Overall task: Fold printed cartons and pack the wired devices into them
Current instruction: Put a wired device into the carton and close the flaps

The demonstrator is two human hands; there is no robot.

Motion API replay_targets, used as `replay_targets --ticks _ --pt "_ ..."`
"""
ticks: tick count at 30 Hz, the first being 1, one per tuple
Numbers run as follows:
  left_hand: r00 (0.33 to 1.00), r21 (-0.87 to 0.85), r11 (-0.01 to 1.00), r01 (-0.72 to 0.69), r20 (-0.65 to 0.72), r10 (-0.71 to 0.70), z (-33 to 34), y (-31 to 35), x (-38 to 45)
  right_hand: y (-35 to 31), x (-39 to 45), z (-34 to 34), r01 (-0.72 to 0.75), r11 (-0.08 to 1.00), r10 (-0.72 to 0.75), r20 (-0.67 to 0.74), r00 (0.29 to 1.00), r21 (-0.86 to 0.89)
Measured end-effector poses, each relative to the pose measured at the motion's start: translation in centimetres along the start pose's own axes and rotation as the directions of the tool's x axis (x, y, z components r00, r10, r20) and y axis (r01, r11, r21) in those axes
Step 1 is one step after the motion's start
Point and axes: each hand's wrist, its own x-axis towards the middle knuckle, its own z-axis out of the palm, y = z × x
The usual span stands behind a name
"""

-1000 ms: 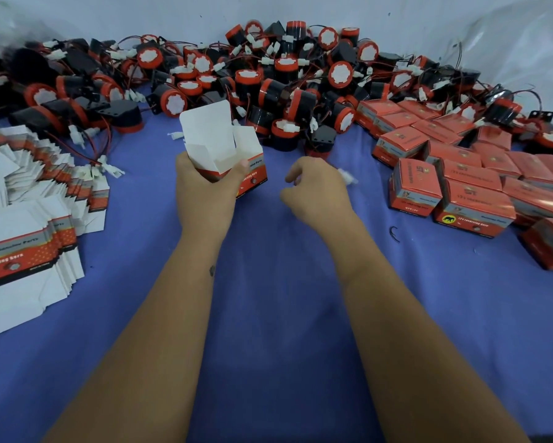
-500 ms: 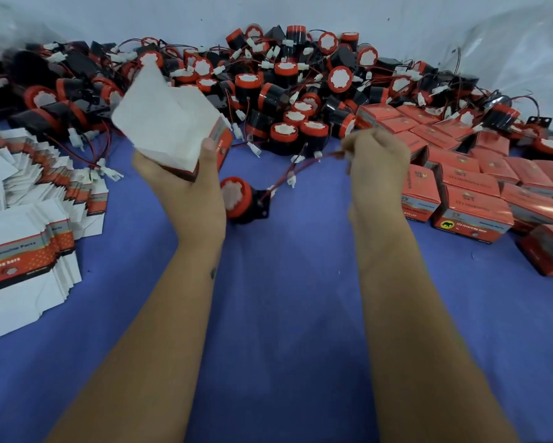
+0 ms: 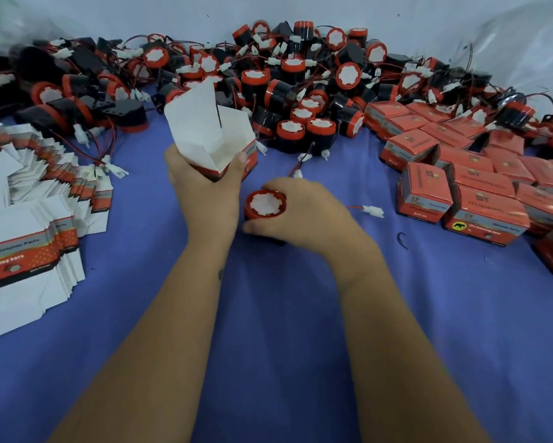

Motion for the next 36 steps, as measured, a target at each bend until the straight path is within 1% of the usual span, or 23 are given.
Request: replay_targets --ticks 1,2,3,4,5,6,7,8,10,11,13,14,15,17,18,20,21,22,24,25,26,30,36 --pt "0.999 -0.046 0.998 0.030 -0.020 -0.031 -0.2 0.1 0.0 -0.3 0.2 0.6 -0.009 0.995 0.005 -0.039 0.999 -0.095" --pt "0.996 -0.143 0.987 0.073 -0.030 -0.078 -0.4 0.3 0.0 -0.5 0.4 1.1 -0.024 0.992 0.011 -0.105 0.994 -0.128" --pt "0.990 -0.280 0.951 0.131 -0.007 -0.138 -0.7 0.6 0.1 -0.5 0.5 1.3 -0.045 0.993 0.023 -0.197 0.980 -0.105" --pt "0.980 -0.407 0.891 0.199 0.058 -0.193 -0.9 0.7 0.2 -0.2 0.7 1.2 -0.065 0.997 0.051 -0.306 0.951 -0.036" --pt "0.962 -0.483 0.831 0.274 0.152 -0.229 -1.0 0.9 0.2 0.2 0.8 1.0 -0.066 0.996 0.084 -0.423 0.902 0.057" --pt "0.938 -0.489 0.805 0.336 0.252 -0.238 -1.0 1.0 0.2 0.7 0.9 0.7 -0.031 0.989 0.104 -0.536 0.838 0.143" --pt "0.913 -0.440 0.819 0.367 0.338 -0.228 -0.8 1.2 0.1 1.2 0.8 0.4 0.034 0.980 0.101 -0.637 0.764 0.196" --pt "0.895 -0.360 0.863 0.354 0.399 -0.201 -0.6 1.3 -0.1 1.6 0.7 0.3 0.104 0.972 0.084 -0.725 0.684 0.211" --pt "0.880 -0.219 0.945 0.243 0.460 -0.119 -0.2 1.3 -0.6 2.3 0.4 0.1 0.195 0.959 0.078 -0.855 0.512 0.204" --pt "0.877 -0.167 0.967 0.192 0.471 -0.094 -0.2 1.2 -0.7 2.4 0.2 0.0 0.215 0.953 0.101 -0.893 0.439 0.213" --pt "0.872 -0.056 0.991 0.120 0.483 -0.078 -0.4 0.8 -0.7 2.5 0.0 -0.2 0.235 0.952 0.108 -0.935 0.337 0.195" --pt "0.849 -0.004 0.996 0.093 0.523 -0.077 -0.5 0.6 -0.7 2.5 -0.2 -0.3 0.246 0.958 0.064 -0.948 0.313 0.146" --pt "0.806 0.044 0.997 0.070 0.586 -0.082 -0.6 0.4 -0.8 2.3 -0.3 -0.2 0.259 0.963 -0.006 -0.949 0.315 0.080" --pt "0.717 0.116 0.993 0.026 0.690 -0.099 -0.5 0.3 -1.1 1.7 -0.6 0.2 0.292 0.956 -0.147 -0.915 0.375 -0.034" --pt "0.700 0.138 0.990 0.012 0.706 -0.107 -0.4 0.3 -1.2 1.3 -0.8 0.5 0.309 0.948 -0.205 -0.890 0.408 -0.076" --pt "0.708 0.177 0.984 -0.019 0.697 -0.112 -0.2 0.4 -1.3 0.8 -1.0 0.9 0.347 0.927 -0.300 -0.836 0.459 -0.142" --pt "0.723 0.196 0.980 -0.044 0.683 -0.104 -0.2 0.3 -1.2 0.7 -1.0 1.1 0.362 0.921 -0.323 -0.804 0.500 -0.145" --pt "0.739 0.205 0.977 -0.064 0.668 -0.091 -0.1 0.2 -1.1 0.6 -1.0 1.2 0.364 0.923 -0.319 -0.768 0.555 -0.121" --pt "0.762 0.199 0.978 -0.058 0.642 -0.086 -0.2 0.1 -1.0 0.6 -1.0 1.2 0.321 0.947 -0.252 -0.686 0.683 -0.029" --pt "0.768 0.193 0.980 -0.047 0.635 -0.088 -0.2 0.0 -0.9 0.8 -0.9 1.3 0.287 0.958 -0.218 -0.644 0.734 0.003" --pt "0.768 0.184 0.982 -0.041 0.635 -0.087 -0.3 -0.2 -0.8 1.0 -0.8 1.3 0.263 0.965 -0.208 -0.608 0.766 0.002" --pt "0.757 0.167 0.985 -0.049 0.649 -0.073 -0.4 -0.9 -0.2 1.2 -0.5 1.1 0.255 0.964 -0.254 -0.532 0.808 -0.073" --pt "0.754 0.143 0.989 -0.035 0.654 -0.068 -0.3 -0.4 -0.5 1.2 -0.2 1.5 0.185 0.978 -0.208 -0.486 0.849 -0.096"
